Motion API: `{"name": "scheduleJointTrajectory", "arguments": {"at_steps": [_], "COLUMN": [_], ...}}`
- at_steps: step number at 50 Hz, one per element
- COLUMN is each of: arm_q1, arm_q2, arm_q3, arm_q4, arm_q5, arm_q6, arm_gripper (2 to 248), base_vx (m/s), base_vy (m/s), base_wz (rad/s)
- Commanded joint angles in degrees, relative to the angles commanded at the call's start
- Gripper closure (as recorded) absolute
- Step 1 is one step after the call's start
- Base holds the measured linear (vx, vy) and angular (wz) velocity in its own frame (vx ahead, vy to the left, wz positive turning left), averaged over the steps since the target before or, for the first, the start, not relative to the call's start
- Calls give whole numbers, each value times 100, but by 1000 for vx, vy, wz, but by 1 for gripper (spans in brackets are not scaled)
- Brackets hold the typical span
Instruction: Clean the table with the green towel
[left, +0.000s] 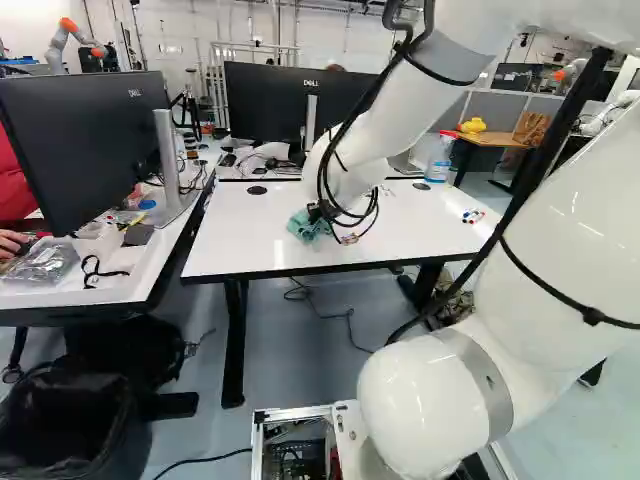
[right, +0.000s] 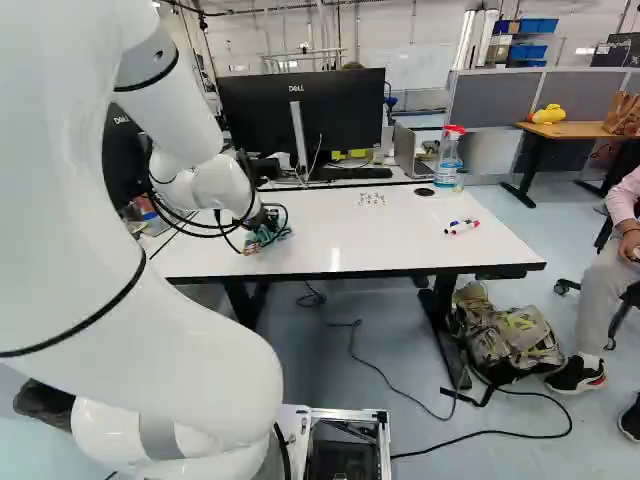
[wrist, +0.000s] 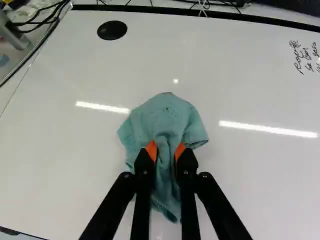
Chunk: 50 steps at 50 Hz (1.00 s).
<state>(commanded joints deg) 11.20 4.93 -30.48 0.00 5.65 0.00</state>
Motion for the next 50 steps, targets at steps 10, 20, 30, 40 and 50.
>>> {"name": "scheduleJointTrajectory", "arguments": {"at_steps": [10, 20, 30, 40, 50], "arm_q1": [235, 478, 707, 718, 717], "arm_q2": [25, 82, 173, 180, 180], "arm_q3": [24, 78, 164, 171, 171], "arm_q4": [0, 0, 0, 0, 0], "arm_q5": [0, 0, 0, 0, 0], "arm_q6": [0, 0, 0, 0, 0], "arm_gripper": [192, 192, 192, 192, 192], "base_vx": [0, 0, 0, 0, 0], "base_vy": [0, 0, 0, 0, 0], "base_wz": [0, 0, 0, 0, 0]}}
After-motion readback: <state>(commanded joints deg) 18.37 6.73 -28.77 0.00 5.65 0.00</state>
